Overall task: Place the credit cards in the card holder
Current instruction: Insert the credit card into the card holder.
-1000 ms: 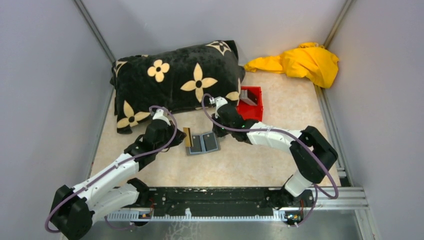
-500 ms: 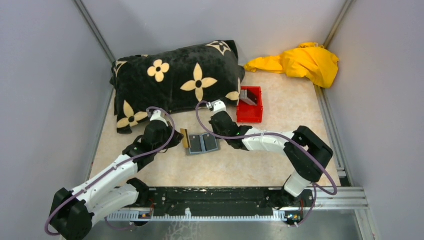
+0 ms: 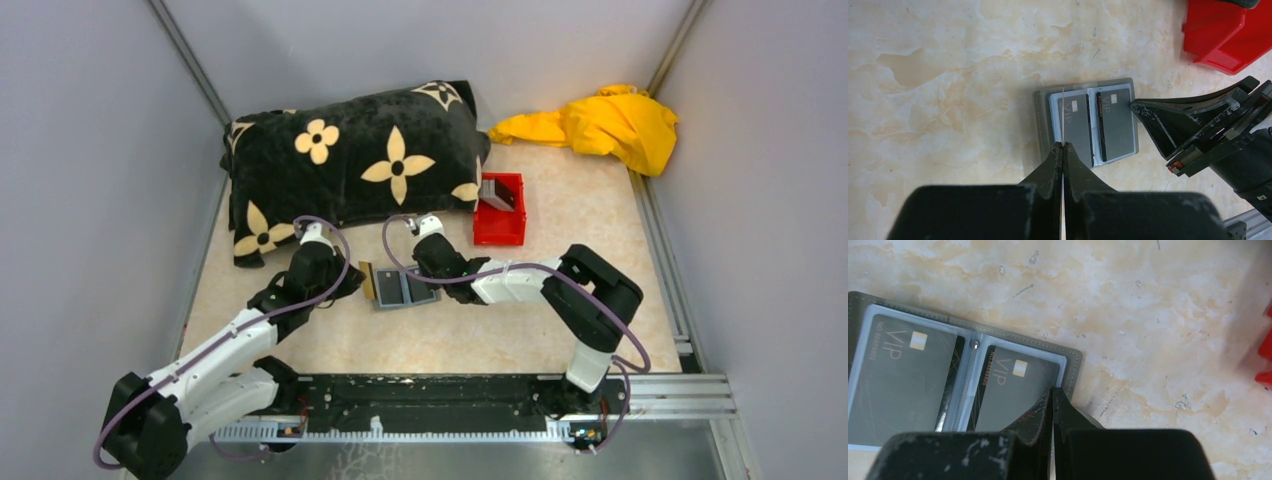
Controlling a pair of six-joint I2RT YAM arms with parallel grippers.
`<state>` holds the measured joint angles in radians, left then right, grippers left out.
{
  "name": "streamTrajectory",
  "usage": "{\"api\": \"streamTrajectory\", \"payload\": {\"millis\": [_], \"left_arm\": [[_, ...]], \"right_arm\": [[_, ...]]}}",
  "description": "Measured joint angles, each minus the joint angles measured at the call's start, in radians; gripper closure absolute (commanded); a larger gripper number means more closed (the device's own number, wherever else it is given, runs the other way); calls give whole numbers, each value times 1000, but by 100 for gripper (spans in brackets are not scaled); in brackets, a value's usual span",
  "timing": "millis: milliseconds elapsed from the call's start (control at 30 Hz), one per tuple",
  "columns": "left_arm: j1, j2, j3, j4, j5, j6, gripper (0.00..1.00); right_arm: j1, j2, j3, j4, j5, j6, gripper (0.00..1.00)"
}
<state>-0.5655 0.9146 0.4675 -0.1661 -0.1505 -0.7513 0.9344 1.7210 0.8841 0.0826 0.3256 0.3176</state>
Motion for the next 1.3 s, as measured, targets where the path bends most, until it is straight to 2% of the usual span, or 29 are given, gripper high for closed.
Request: {"api": "streamTrajectory", "payload": {"millis": [967,1300], "left_arm": [[38,29,-55,40,52,-3,100],[50,-23,-137,79,58,-67,100]], "right_arm": [[6,31,1,36,-4,27,100],[6,37,1,50,-4,27,100]]}}
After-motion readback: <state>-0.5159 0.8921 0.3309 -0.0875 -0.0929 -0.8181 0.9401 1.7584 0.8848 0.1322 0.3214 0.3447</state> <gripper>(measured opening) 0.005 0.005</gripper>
